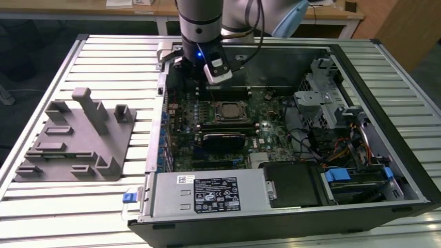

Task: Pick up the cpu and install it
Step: 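Install the first cpu locking lever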

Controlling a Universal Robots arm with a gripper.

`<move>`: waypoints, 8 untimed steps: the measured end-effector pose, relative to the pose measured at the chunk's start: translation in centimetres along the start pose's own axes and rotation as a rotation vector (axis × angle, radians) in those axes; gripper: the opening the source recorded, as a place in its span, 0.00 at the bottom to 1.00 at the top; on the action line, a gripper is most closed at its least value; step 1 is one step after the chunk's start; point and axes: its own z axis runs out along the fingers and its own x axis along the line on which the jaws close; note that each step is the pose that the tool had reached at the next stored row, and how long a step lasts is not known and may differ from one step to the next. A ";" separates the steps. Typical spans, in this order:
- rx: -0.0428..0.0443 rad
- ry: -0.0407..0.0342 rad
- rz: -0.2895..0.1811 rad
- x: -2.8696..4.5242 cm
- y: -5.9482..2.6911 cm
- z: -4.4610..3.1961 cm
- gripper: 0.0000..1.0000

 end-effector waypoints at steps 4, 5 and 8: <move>-0.0014 0.0001 0.000 -0.31 0.04 0.01 0.11; -0.0015 0.0001 0.000 -0.45 0.05 0.01 0.11; -0.0015 0.0000 0.000 -0.94 0.11 0.02 0.11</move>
